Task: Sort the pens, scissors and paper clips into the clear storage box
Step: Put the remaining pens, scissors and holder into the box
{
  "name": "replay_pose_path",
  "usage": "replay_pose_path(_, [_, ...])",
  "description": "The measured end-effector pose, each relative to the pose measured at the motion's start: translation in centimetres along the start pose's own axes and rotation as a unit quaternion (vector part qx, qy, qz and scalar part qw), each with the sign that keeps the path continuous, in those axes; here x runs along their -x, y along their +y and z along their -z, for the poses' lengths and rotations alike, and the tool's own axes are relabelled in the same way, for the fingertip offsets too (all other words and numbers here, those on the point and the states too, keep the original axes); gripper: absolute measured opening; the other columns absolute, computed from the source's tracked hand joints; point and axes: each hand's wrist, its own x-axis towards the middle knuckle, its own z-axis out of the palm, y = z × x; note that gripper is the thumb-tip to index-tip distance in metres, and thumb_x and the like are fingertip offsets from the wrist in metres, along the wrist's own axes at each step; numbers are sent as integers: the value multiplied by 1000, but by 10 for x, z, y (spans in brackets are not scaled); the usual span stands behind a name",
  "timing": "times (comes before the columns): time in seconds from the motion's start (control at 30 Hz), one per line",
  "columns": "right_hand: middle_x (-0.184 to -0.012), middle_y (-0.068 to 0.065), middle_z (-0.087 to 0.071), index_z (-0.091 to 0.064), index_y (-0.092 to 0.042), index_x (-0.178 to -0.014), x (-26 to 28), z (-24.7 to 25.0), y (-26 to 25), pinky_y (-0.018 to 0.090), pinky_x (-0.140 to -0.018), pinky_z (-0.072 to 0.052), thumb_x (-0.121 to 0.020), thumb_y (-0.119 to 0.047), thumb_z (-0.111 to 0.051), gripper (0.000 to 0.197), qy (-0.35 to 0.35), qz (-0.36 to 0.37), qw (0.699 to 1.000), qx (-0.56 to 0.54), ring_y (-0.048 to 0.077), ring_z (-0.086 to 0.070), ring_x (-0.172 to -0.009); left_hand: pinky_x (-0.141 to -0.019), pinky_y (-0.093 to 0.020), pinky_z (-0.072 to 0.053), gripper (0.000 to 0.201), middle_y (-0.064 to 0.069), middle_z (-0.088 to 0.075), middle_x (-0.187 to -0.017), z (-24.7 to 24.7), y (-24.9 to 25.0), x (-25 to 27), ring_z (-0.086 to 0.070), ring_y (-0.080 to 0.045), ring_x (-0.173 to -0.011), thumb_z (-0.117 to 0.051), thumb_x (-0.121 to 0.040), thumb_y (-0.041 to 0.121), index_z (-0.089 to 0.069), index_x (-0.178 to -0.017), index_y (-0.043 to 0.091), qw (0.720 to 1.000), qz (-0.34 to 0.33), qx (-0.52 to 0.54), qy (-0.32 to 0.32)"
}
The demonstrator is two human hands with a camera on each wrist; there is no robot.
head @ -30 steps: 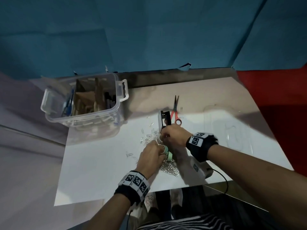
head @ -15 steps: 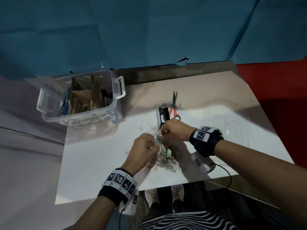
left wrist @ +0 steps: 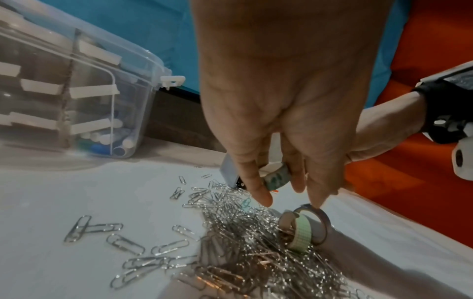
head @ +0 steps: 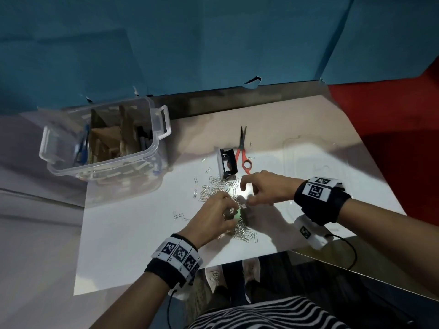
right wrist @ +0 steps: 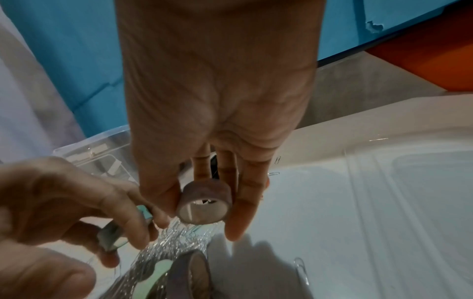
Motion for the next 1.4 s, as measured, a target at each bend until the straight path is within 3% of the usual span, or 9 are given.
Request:
replay_pose_path(0.13, [-93,-1,-52,-49,-22,-126,0,-20,-3,31,-70,-41,-82,-42,-71,54,-26,-10,996,89,17,-52,-80,-100,-34,-43,49,-4,-46,-134,-10,2,-1,-39,-21,-125,-79,-81,31,-64,-127,21,998,5,-57,-14])
replay_pose_path(0.27, [-107,9,-61,-50,-19,-123,-5,-40,-2,33,-72,-41,-84,-39,-68,48,-2,-1,990,144,27,-57,-94,-100,-38,-48,48,-3,-43,-140,-17,2,-1,-35,-21,-131,-76,-85,26,-62,-130,22,997,17,-77,9])
replay_pose_path(0.43, [-99,12,-63,-48,-16,-112,-8,-45,1,41,-72,-49,-90,-43,-58,36,40,-2,986,161,31,-60,-89,-99,-36,-48,41,-3,-45,-139,-17,-3,-1,-37,-20,-129,-72,-89,26,-62,-129,22,997,16,-70,36])
replay_pose_path(0.7, [-102,10,-63,-51,-16,-113,-18,-44,3,37,-71,-45,-90,-43,-59,37,56,-16,985,165,30,-60,-92,-97,-32,-48,42,-3,-43,-142,-15,-7,-9,-36,-20,-130,-70,-90,34,-62,-128,18,995,35,-81,36])
replay_pose_path(0.9, [-98,4,-60,-53,-22,-114,-11,-11,3,33,-68,-39,-90,-42,-60,32,99,9,987,125,24,-58,-93,-104,-34,-45,45,-4,-44,-143,20,-13,-13,-38,-21,-130,-73,-89,35,-62,-129,19,993,25,-68,93])
replay_pose_path(1.03, [-95,1,-57,-60,-21,-105,-16,15,-4,34,-70,-44,-87,-40,-64,26,66,1,987,147,22,-58,-91,-100,-39,-48,49,-2,-46,-140,45,-14,-19,-39,-21,-128,-75,-87,36,-61,-131,21,992,31,-95,74])
replay_pose_path(1.17, [-110,4,-61,-64,-17,-107,-33,25,-10,34,-76,-49,-87,-38,-64,29,27,-22,983,180,22,-58,-95,-98,-39,-50,39,-6,-45,-140,54,-16,-22,-40,-23,-127,-71,-90,27,-64,-126,15,988,38,-144,42])
replay_pose_path(1.33, [-92,-2,-54,-62,-18,-104,-46,24,-10,26,-62,-39,-87,-32,-64,22,34,-36,982,185,19,-55,-83,-85,-36,-54,25,-13,-52,-129,56,-19,-23,-44,-29,-119,-65,-86,-1,-66,-111,3,959,13,-279,36])
replay_pose_path(1.4, [-93,-4,-57,-64,-20,-103,-48,25,-9,27,-63,-42,-86,-32,-67,21,32,-32,986,162,17,-56,-83,-82,-38,-55,24,-14,-54,-124,56,-19,-25,-46,-30,-117,-62,-85,-6,-66,-108,2,949,-4,-314,35])
